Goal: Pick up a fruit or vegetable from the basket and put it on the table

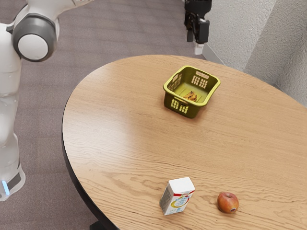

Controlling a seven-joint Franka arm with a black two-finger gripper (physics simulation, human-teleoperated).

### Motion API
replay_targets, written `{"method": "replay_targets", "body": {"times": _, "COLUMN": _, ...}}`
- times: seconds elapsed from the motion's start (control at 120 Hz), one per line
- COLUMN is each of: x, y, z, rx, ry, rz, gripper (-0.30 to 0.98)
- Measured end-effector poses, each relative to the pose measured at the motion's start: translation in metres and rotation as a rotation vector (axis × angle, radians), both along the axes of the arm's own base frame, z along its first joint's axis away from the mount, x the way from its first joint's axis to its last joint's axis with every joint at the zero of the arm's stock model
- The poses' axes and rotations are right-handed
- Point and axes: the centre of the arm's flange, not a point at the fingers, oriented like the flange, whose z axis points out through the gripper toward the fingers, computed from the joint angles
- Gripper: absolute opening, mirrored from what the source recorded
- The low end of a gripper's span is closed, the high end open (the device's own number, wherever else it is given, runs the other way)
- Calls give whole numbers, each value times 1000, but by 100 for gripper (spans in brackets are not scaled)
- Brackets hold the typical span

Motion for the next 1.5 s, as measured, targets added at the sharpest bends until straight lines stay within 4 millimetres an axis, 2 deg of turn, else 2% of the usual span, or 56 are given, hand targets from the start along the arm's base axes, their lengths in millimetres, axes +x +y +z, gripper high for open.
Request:
{"method": "replay_targets", "body": {"times": 0.05, "x": 19, "y": -1, "z": -22, "rx": 0, "ry": 37, "rz": 20, "gripper": 68}}
{"method": "replay_targets", "body": {"times": 0.1, "x": 42, "y": 7, "z": -50, "rx": 3, "ry": 75, "rz": 63, "gripper": 68}}
{"method": "replay_targets", "body": {"times": 0.133, "x": 60, "y": 24, "z": -71, "rx": 11, "ry": 100, "rz": 116, "gripper": 68}}
{"method": "replay_targets", "body": {"times": 0.183, "x": 83, "y": 60, "z": -103, "rx": 31, "ry": 137, "rz": 214, "gripper": 68}}
{"method": "replay_targets", "body": {"times": 0.217, "x": 93, "y": 82, "z": -120, "rx": 45, "ry": 154, "rz": 273, "gripper": 69}}
{"method": "replay_targets", "body": {"times": 0.275, "x": 107, "y": 107, "z": -146, "rx": 60, "ry": 181, "rz": 347, "gripper": 69}}
{"method": "replay_targets", "body": {"times": 0.333, "x": 113, "y": 133, "z": -160, "rx": 63, "ry": 191, "rz": 411, "gripper": 69}}
{"method": "replay_targets", "body": {"times": 0.4, "x": 119, "y": 153, "z": -174, "rx": 64, "ry": 197, "rz": 466, "gripper": 69}}
{"method": "replay_targets", "body": {"times": 0.475, "x": 118, "y": 184, "z": -179, "rx": 60, "ry": 192, "rz": 536, "gripper": 69}}
{"method": "replay_targets", "body": {"times": 0.517, "x": 119, "y": 195, "z": -181, "rx": 59, "ry": 188, "rz": 562, "gripper": 69}}
{"method": "replay_targets", "body": {"times": 0.658, "x": 131, "y": 204, "z": -199, "rx": 60, "ry": 176, "rz": 601, "gripper": 69}}
{"method": "replay_targets", "body": {"times": 0.95, "x": 144, "y": 206, "z": -207, "rx": 51, "ry": 131, "rz": 638, "gripper": 69}}
{"method": "replay_targets", "body": {"times": 1.092, "x": 155, "y": 203, "z": -223, "rx": 47, "ry": 123, "rz": 642, "gripper": 69}}
{"method": "replay_targets", "body": {"times": 1.5, "x": 174, "y": 211, "z": -264, "rx": 54, "ry": 120, "rz": 671, "gripper": 69}}
